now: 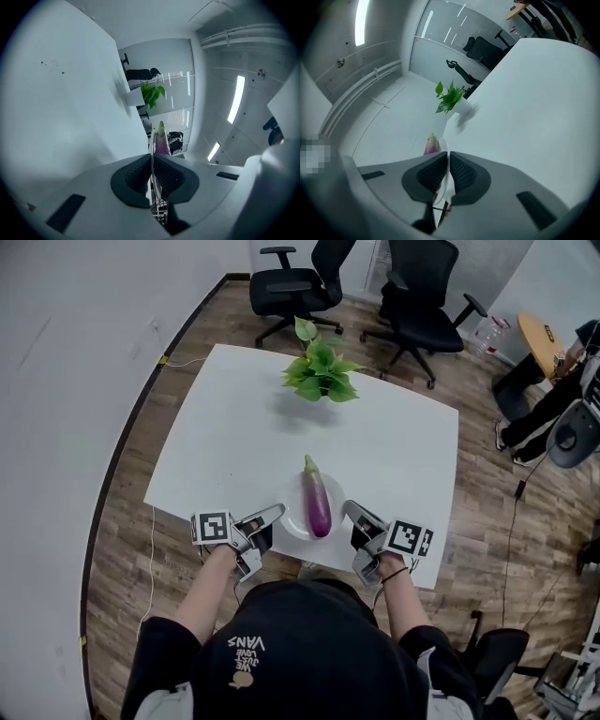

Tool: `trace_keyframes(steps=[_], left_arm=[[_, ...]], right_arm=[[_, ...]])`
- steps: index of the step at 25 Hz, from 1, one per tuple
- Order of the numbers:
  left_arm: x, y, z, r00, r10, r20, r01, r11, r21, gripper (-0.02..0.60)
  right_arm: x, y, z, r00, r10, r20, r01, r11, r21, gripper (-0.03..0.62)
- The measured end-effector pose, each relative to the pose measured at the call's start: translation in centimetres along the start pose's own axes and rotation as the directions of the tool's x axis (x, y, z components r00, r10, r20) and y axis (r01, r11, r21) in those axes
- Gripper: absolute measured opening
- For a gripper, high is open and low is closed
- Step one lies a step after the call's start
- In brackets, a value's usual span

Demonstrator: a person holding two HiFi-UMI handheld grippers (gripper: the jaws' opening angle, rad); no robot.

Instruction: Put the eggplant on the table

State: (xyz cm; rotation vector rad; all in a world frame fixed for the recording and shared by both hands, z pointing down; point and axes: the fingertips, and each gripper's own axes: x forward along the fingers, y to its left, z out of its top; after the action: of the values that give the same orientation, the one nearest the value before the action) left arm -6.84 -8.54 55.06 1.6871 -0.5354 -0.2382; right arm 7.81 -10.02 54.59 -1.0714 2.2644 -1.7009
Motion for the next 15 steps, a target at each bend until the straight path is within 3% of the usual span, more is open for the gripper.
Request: trace_keyframes(steps=[6,15], left_arm=[[1.4,0.5,1.7,1.0,-0.01,0.021,0.011,0.999,-0.03,0.025],[2.2,1.9,4.6,0.999,0.014,-0.043,-0.014,1.0,-0.001,0.025]], right_arm=[[1.5,-0.9,1.7,0.999,0.001,-0.032,-0.001,1.0,-0.003,0.021],[3.5,-1.6,2.8,1.0,-0.025,-0.005,0.025,0.999,0.034,0.021]])
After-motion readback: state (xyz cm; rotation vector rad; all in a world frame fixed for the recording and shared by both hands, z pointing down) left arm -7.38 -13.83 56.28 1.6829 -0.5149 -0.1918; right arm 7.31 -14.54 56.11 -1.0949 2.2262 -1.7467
